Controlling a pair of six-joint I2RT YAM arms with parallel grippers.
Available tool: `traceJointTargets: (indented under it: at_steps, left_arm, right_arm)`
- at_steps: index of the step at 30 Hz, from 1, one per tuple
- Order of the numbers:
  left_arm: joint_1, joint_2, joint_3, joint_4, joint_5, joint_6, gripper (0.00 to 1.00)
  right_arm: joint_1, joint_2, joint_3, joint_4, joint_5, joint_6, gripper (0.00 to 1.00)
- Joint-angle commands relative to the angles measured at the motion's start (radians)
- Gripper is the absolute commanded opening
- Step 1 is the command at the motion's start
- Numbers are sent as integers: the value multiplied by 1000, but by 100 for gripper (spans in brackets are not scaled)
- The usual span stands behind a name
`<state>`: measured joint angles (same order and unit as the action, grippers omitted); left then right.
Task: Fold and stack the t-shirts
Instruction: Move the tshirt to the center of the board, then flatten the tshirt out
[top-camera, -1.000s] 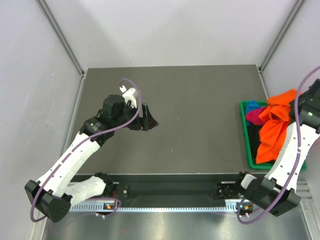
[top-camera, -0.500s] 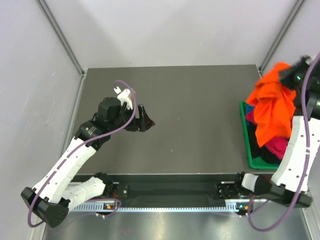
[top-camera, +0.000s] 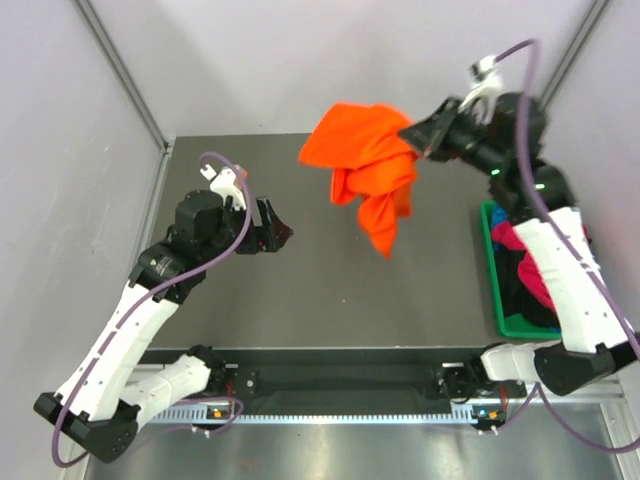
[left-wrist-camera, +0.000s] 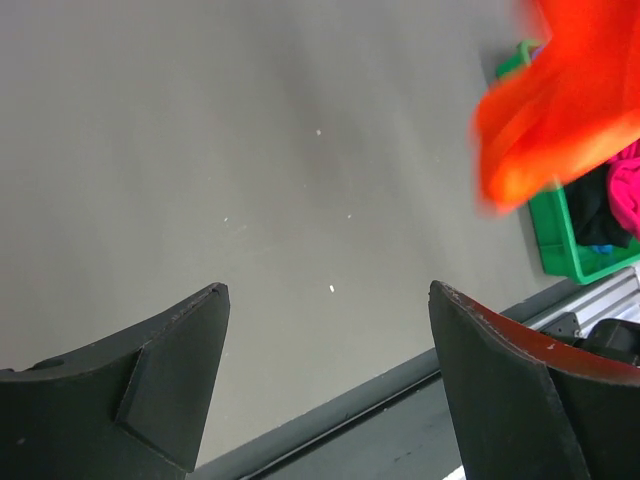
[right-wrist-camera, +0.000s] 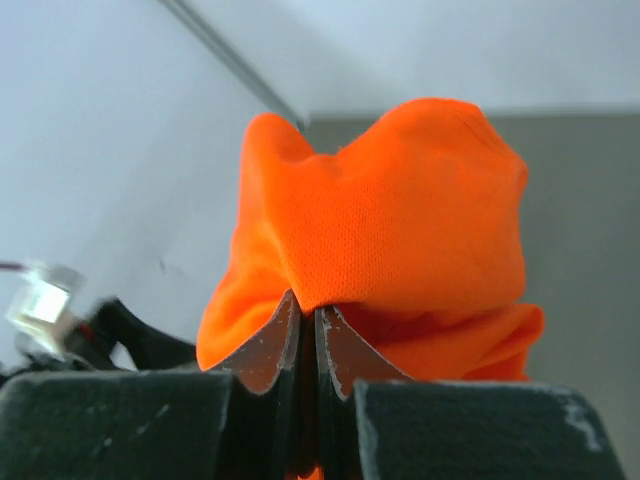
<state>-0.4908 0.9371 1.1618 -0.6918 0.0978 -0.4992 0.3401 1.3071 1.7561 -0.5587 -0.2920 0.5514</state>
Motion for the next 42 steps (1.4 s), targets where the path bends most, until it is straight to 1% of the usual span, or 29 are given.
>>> traceJointTargets:
  at_steps: [1, 2, 3, 4, 5, 7, 8, 10, 11, 12, 13, 14, 15, 16, 17, 19, 20, 21, 22, 23, 24, 26, 29, 30, 32, 35, 37, 38, 42]
  left_arm:
    - [4, -29, -25, -37, -38, -10, 86]
    - [4, -30, -49, -38, -41, -12, 86]
    - [4, -37, -63, -34, -44, -18, 86]
    - [4, -38, -79, -29, -49, -21, 86]
    - [6, -37, -112, -19, -56, -31, 86]
    - [6, -28, -145, 12, -55, -39, 86]
    - [6, -20, -169, 24, -29, -45, 86]
    - [6, 11, -203, 72, 6, -56, 86]
    - [6, 26, -214, 92, 22, -65, 86]
    - [6, 35, -226, 118, 51, -70, 85]
    - [8, 46, -240, 141, 62, -75, 85]
    - [6, 70, -263, 188, 69, -87, 85]
    - [6, 84, -273, 210, 95, -94, 85]
    - [6, 100, -286, 233, 112, -101, 84]
    - [6, 133, -310, 285, 134, -114, 83]
    - [6, 167, -345, 333, 179, -139, 81]
    - [6, 199, -358, 359, 197, -163, 80]
    - [5, 215, -372, 423, 210, -174, 80]
    - [4, 229, -401, 455, 242, -186, 79]
    - [4, 259, -413, 481, 253, -211, 78]
    - [1, 275, -424, 541, 263, -222, 78]
    - [0, 328, -439, 574, 264, -231, 77]
    - [0, 405, -421, 583, 243, -208, 75]
    - [0, 420, -421, 586, 235, -206, 74]
    - [0, 460, -427, 615, 221, -210, 73]
    - [0, 509, -455, 684, 207, -232, 72]
    - [0, 541, -465, 730, 213, -246, 70]
    - [0, 572, -470, 771, 221, -259, 70]
    - [-3, 638, -470, 837, 227, -274, 70]
  right_arm:
    - [75, 20, -243, 152, 69, 38, 0]
    - [83, 24, -304, 211, 79, 59, 0]
    - [92, 29, -413, 242, 91, 76, 0]
    - [111, 38, -461, 272, 121, 87, 6]
    - [117, 73, -533, 311, 132, 100, 14]
    - [128, 130, -557, 304, 134, 96, 33]
    - [128, 186, -552, 239, 137, 81, 36]
    - [128, 210, -527, 151, 207, 53, 41]
    - [128, 205, -520, 125, 240, 50, 42]
    - [128, 196, -515, 96, 328, 50, 43]
    - [126, 187, -508, 62, 370, 53, 45]
    - [125, 166, -500, -7, 410, 62, 47]
    - [122, 152, -503, -36, 462, 65, 48]
    - [111, 137, -515, -58, 479, 71, 49]
    - [108, 95, -561, -72, 488, 80, 50]
    - [103, 34, -628, -43, 472, 85, 49]
    - [100, 18, -697, -32, 461, 87, 48]
    - [99, 5, -733, -20, 452, 88, 47]
    - [97, -8, -765, 8, 438, 93, 43]
    - [96, -28, -830, 25, 427, 93, 42]
    - [91, -37, -860, 45, 391, 91, 40]
    - [80, -58, -930, 100, 335, 58, 39]
    - [80, -89, -1000, 147, 295, 25, 39]
    - [79, -97, -1017, 152, 271, 31, 39]
    - [74, -118, -1064, 158, 286, 79, 39]
    - [74, -129, -1131, 200, 286, 131, 39]
    - [73, -126, -1164, 258, 277, 146, 38]
    - [73, -121, -1187, 276, 272, 150, 38]
    - [73, -103, -1224, 367, 252, 151, 38]
